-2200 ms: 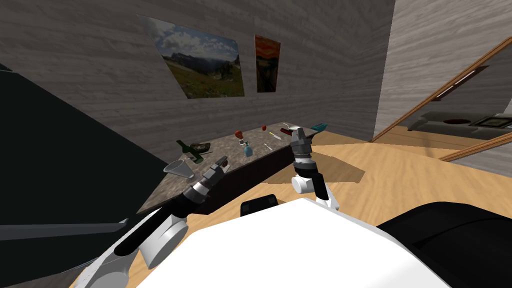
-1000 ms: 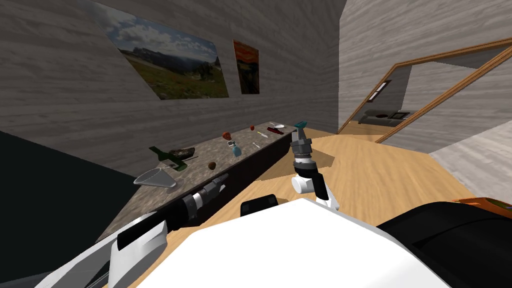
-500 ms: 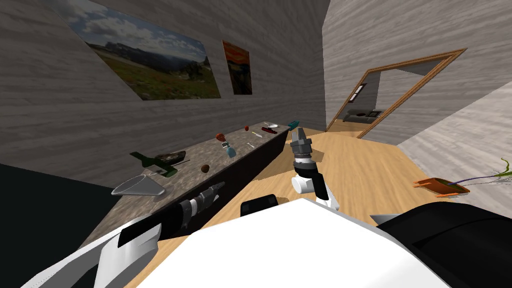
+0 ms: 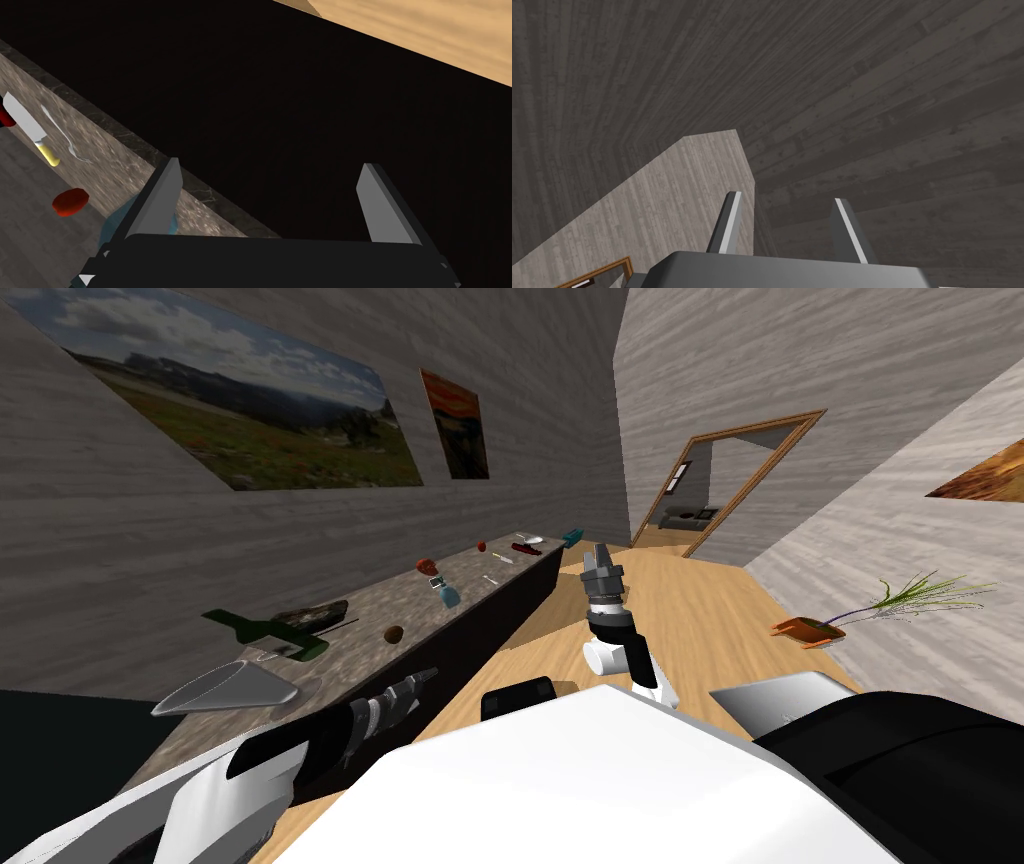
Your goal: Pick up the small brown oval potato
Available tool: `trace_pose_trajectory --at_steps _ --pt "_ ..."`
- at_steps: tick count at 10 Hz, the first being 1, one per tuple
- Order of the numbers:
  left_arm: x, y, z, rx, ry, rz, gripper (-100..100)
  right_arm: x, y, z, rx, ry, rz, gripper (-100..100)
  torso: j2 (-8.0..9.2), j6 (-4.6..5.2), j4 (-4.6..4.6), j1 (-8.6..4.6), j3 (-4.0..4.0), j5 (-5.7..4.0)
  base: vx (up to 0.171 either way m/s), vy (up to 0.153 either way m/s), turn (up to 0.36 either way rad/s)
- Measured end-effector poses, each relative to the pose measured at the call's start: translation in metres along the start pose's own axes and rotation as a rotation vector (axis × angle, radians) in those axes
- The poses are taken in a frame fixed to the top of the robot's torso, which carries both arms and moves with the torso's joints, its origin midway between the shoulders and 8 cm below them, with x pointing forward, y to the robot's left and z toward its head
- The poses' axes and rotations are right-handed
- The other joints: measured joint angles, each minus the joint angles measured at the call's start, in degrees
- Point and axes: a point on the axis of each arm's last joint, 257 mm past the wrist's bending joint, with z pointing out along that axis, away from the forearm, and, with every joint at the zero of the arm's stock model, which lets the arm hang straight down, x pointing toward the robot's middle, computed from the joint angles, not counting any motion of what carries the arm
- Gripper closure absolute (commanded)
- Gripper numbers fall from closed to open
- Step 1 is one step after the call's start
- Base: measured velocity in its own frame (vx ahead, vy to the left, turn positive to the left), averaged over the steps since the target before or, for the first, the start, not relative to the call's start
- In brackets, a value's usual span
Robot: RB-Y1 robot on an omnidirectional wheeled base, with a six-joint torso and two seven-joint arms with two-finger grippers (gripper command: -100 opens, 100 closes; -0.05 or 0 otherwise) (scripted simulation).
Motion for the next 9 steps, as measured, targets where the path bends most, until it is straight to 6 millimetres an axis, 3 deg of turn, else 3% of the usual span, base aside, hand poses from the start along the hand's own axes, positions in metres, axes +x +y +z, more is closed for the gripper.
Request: trace_pose_trajectory --at_steps 2,4,6,9 --pt "-0.005 0.036 -0.004 -0.106 -0.001 -0.017 -100 0.0 0.0 0.0 0.0 0.0 0.0 0 -0.02 -0.06 0.0 0.05 -0.01 0.01 0.005 -0.017 -0.149" --pt "-0.012 0.053 -0.011 -0.17 -0.006 -0.031 -100 0.0 0.0 0.0 0.0 0.0 0.0 0 -0.09 -0.06 -0.01 0.11 -0.04 0.03 0.017 0.0 -0.133" --pt "-0.017 0.085 -0.016 -0.267 -0.02 -0.047 -100 0.0 0.0 0.0 0.0 0.0 0.0 0 -0.19 -0.01 -0.04 0.21 -0.1 0.05 0.042 0.026 -0.202" --pt "-0.029 0.103 -0.027 -0.333 -0.035 -0.056 -100 0.0 0.0 0.0 0.0 0.0 0.0 0 -0.18 -0.03 -0.03 0.18 -0.1 0.04 0.042 0.033 -0.114"
